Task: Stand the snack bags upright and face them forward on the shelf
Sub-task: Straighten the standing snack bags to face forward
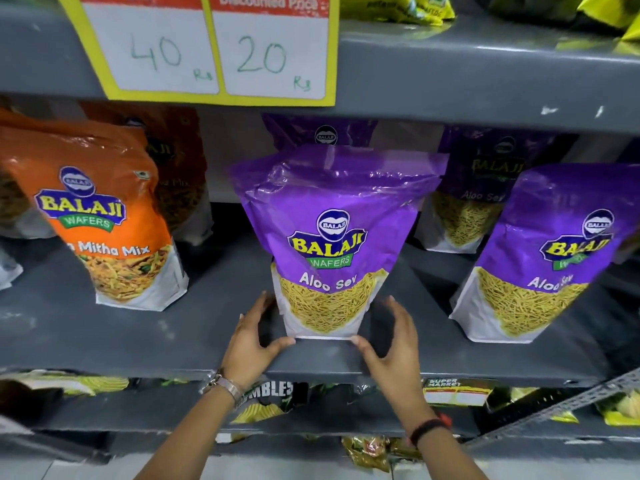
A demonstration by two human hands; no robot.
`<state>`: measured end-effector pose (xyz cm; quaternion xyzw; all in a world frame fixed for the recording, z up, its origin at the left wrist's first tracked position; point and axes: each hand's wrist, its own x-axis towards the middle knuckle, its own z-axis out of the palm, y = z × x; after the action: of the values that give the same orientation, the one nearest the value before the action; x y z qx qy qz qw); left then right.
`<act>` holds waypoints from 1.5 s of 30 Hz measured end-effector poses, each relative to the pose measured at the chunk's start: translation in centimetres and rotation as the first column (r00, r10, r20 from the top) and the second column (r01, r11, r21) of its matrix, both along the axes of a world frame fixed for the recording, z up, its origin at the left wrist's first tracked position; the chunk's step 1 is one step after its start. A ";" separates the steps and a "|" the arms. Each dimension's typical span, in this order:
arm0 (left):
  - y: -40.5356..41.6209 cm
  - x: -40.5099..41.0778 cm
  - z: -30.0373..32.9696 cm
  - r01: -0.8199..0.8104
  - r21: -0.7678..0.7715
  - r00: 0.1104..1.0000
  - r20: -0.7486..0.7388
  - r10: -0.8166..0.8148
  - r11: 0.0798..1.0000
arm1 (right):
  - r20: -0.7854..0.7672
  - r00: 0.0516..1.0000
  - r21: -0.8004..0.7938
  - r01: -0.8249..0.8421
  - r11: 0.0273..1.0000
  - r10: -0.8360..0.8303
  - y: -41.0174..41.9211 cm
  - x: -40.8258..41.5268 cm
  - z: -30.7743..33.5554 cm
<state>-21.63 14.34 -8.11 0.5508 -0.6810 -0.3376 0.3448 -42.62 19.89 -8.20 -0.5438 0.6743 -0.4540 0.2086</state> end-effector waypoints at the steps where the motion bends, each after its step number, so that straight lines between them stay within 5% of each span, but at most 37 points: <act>1: 0.2 0.5 0.0 -0.052 -0.038 0.998 -0.045 0.050 0.998 | -0.041 0.999 -0.079 0.003 0.997 -0.006 0.6 0.5 0.2; 7: 0.9 7.8 0.2 -0.425 -0.259 0.904 -0.175 0.391 0.867 | -0.307 0.904 -0.243 -0.376 0.894 0.296 1.2 8.0 1.9; 11: -0.7 15.3 0.1 -0.532 -0.180 0.841 -0.226 0.491 0.827 | -0.157 0.885 -0.096 -0.455 0.886 0.438 -2.1 15.8 1.1; 17: -6.6 24.2 0.8 -0.203 0.016 0.979 0.013 0.202 0.979 | 0.086 0.885 0.208 -0.465 0.860 0.458 -9.9 24.2 -0.4; 23: -10.5 26.5 2.1 0.147 0.177 0.983 -0.132 -0.125 0.973 | 0.072 0.935 0.228 -0.354 0.907 0.347 -13.0 27.3 -0.6; 45: -7.4 26.6 0.5 0.046 0.190 0.993 0.101 -0.066 0.981 | -0.045 0.955 0.226 -0.277 0.934 0.294 -8.3 25.7 0.2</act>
<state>4.97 6.92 -7.66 0.5787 -0.6790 -0.3799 0.2446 -16.89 11.55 -8.01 -0.6274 0.6410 -0.3210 0.3040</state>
